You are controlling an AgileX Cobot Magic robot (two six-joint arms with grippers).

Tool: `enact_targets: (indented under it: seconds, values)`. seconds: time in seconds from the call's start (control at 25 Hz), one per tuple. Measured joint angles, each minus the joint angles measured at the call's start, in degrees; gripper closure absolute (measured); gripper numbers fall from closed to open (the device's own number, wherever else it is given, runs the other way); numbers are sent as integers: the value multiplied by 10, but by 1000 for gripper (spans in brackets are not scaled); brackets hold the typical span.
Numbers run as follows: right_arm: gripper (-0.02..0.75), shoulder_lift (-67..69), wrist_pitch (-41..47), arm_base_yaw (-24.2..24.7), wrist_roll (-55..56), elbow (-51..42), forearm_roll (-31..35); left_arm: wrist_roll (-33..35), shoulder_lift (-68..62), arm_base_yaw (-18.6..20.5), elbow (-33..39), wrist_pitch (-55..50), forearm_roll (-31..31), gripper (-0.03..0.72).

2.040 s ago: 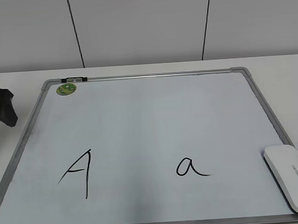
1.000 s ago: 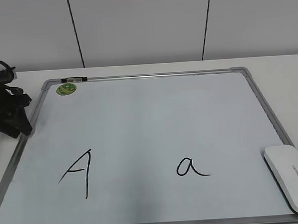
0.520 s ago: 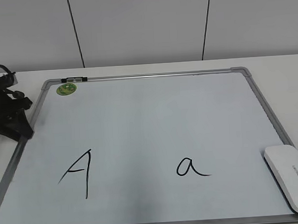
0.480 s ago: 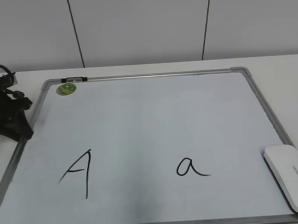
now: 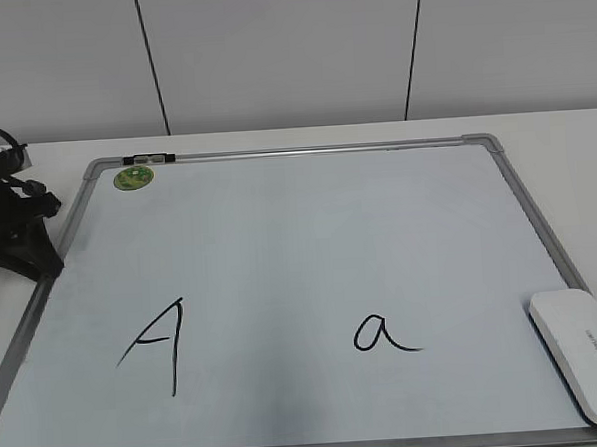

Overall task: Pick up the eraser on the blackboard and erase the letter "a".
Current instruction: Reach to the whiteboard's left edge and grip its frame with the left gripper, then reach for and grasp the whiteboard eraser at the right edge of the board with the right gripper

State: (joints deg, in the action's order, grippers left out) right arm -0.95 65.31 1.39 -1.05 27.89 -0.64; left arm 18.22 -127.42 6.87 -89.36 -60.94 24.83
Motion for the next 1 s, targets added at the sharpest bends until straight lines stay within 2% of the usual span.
enact_targets:
  seconds: [0.36,0.76,1.0]
  values:
    - [151,0,0,0,0,0,0,3,-1,4,-2,-3,6,624]
    - [151,0,0,0,0,0,12,4,-1,5,-2,-3,6,634]
    - [151,103,-8,0,-2,26,16,5,-1,5,-2,-3,6,635]
